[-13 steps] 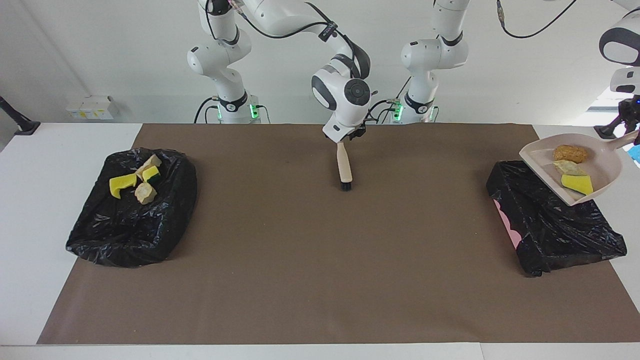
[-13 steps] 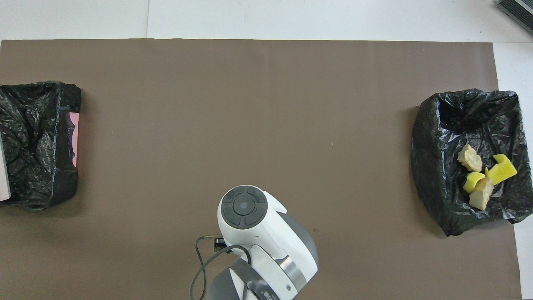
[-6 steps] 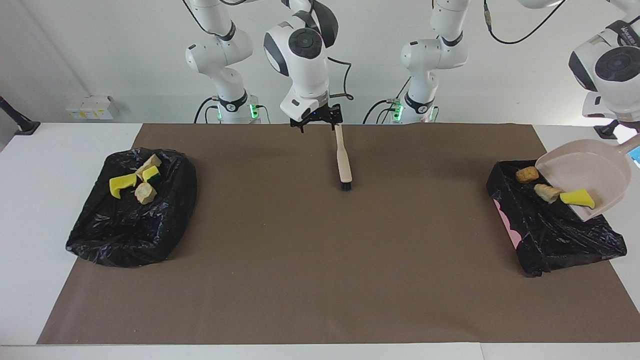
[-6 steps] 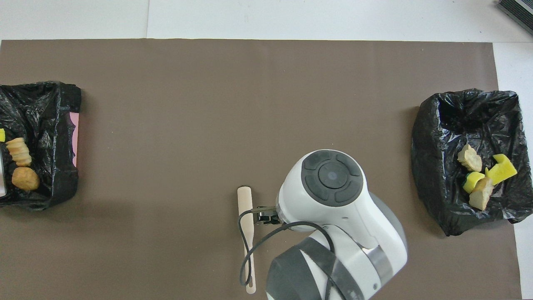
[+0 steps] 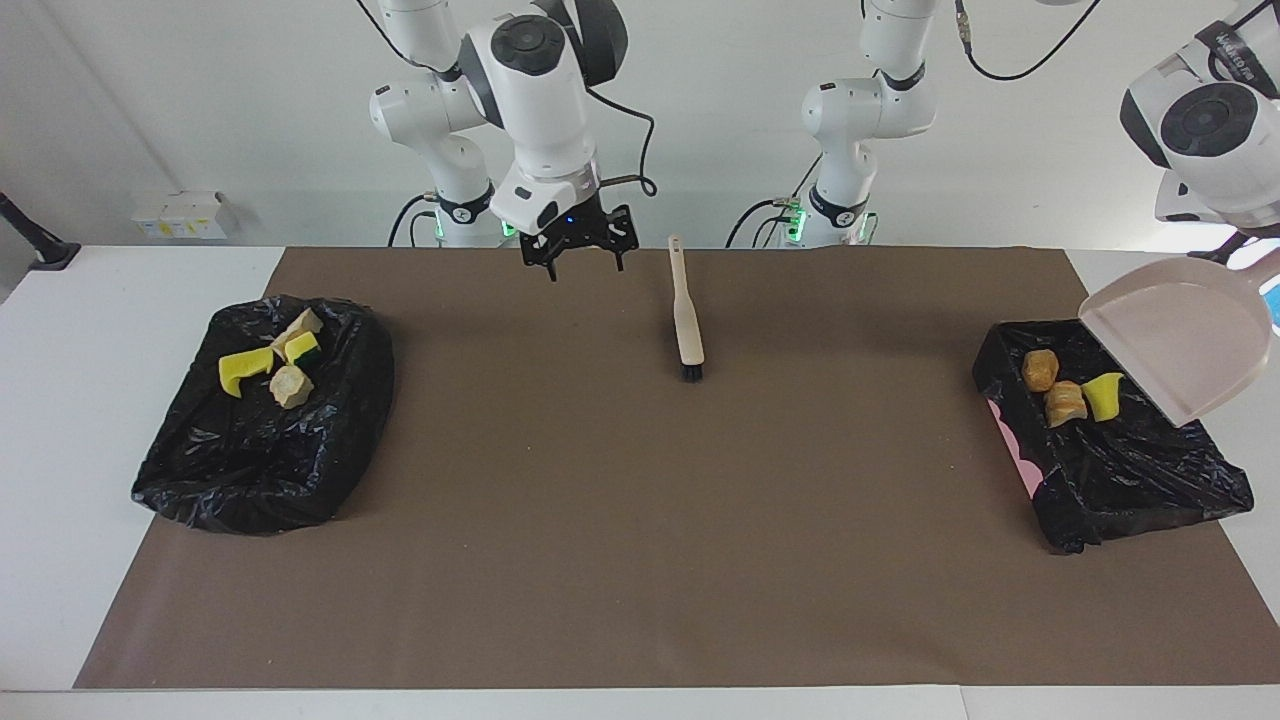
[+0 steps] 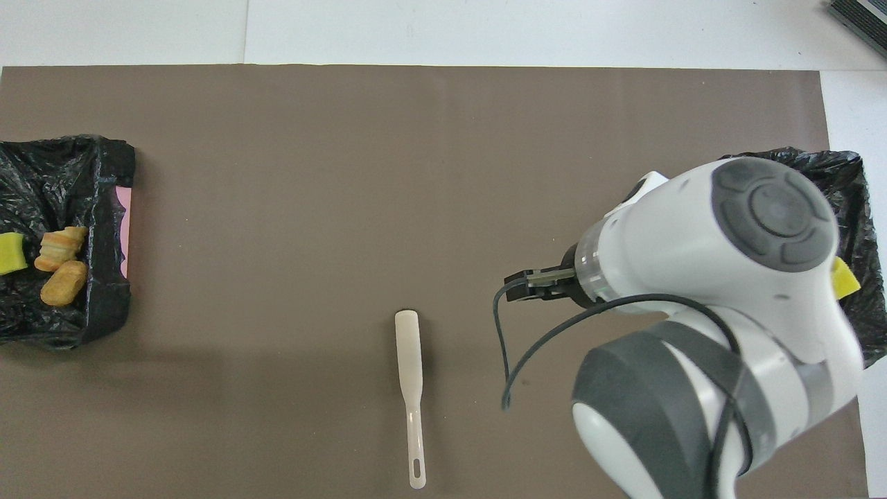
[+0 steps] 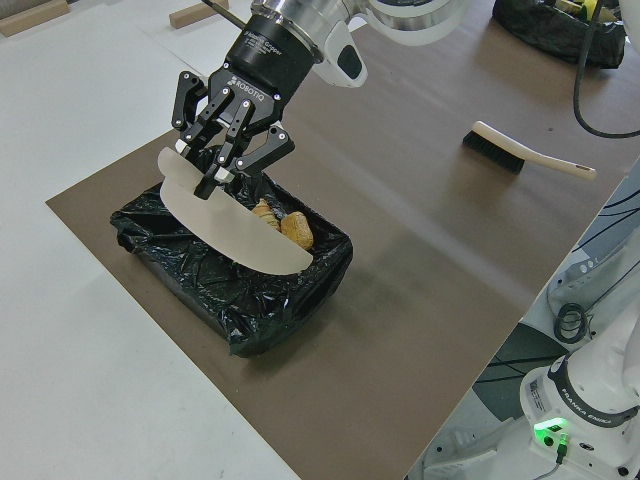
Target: Sweep and dump trash in bin
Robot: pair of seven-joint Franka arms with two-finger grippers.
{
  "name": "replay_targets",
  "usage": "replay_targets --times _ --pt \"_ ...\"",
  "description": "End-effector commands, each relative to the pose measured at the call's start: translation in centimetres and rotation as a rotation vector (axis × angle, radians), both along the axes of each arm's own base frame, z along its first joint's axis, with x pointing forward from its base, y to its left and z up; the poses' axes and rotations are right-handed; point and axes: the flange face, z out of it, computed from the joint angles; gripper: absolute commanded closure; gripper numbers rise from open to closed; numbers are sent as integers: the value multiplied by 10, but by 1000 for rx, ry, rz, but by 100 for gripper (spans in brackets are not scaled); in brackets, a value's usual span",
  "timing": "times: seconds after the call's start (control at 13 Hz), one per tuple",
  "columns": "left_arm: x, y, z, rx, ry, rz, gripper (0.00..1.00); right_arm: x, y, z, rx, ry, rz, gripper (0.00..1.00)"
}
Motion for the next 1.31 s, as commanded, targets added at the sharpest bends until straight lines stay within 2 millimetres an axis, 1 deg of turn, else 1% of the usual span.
replay_targets --times 0.0,0.08,0.15,0.23,0.31,0.46,0.54,0.62,0.69,0.77,0.85,0.92,1.0,1.08,1.16,1.23 --pt "-15 -10 18 -35 -7 45 100 15 -32 23 -21 -52 33 0" --pt "-20 -16 16 -106 -26 72 100 21 -47 29 -32 -71 54 0" --pt "-20 -24 11 -172 -29 94 100 26 -63 34 -56 -90 87 0" --pt "-20 -37 5 -245 -48 128 100 31 -77 37 -93 -103 125 0" --pt "-21 -45 -2 -341 -100 195 100 35 -91 42 -132 -122 154 0" --pt "-25 -60 -14 -498 -157 298 100 42 -112 46 -215 -127 156 0" --pt "-24 -74 -21 -533 -174 336 100 43 -126 46 -217 -102 132 0" --pt "-22 -92 -27 -552 -203 376 100 44 -145 49 -217 -88 96 0" --pt "-20 -107 -36 -581 -230 430 100 46 -165 53 -212 -87 61 0" --pt "-16 -133 -46 -614 -257 472 100 49 -187 52 -209 -81 23 0" --pt "-13 -152 -53 -630 -287 526 100 50 -205 50 -189 -71 -15 0" --pt "-8 -177 -63 -636 -308 572 100 51 -220 49 -166 -66 -48 0" --pt "-5 -209 -73 -640 -330 616 100 51 -235 48 -147 -61 -78 0" --pt "-3 -228 -81 -649 -359 678 100 49 -244 47 -110 -40 -104 0" --pt "-1 -250 -83 -695 -391 750 100 45 -249 44 -64 -8 -128 0" --pt "2 -276 -92 -725 -407 796 100 43 -256 50 -60 -6 -143 0"
